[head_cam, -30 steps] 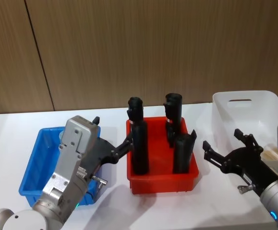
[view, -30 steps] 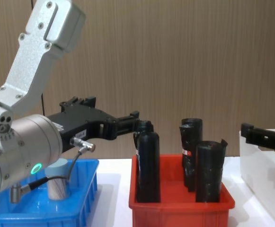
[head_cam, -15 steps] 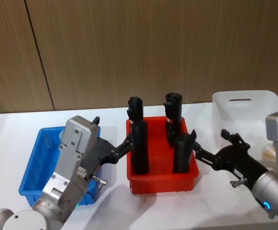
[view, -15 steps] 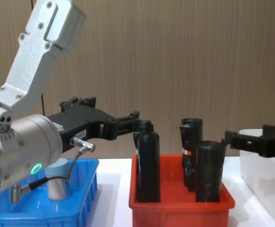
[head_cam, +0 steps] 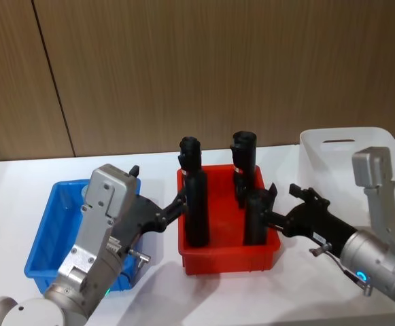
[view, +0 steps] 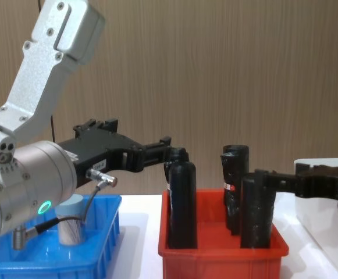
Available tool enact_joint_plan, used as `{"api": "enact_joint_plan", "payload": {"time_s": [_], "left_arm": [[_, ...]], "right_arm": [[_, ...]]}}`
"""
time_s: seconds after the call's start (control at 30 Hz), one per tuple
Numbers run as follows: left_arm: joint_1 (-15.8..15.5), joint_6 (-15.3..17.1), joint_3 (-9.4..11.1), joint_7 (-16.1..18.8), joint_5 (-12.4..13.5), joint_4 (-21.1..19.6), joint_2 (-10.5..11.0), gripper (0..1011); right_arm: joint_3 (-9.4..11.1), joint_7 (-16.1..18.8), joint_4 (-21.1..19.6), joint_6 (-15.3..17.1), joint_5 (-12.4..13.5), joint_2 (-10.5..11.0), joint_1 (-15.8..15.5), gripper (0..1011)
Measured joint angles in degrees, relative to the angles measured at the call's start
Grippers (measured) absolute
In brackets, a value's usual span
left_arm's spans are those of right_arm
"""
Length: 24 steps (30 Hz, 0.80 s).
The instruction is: Pick the cotton swabs from the blue box and place them into the white box.
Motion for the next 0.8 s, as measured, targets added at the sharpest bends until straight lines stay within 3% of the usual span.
{"api": "enact_joint_plan", "payload": {"time_s": [0.47, 0.8], "left_arm": [[0.0, 0.0, 0.0, 0.0, 0.0, 0.0, 0.0, 1004], [0.0, 0.0, 0.0, 0.0, 0.0, 0.0, 0.0, 1004]], "right_arm": [[-0.81, 4.45, 6.7, 0.27, -1.49, -1.52, 4.49, 1002], [-1.18, 5.43, 9.78, -0.15, -2.38, -2.21, 6.48, 1002]]}}
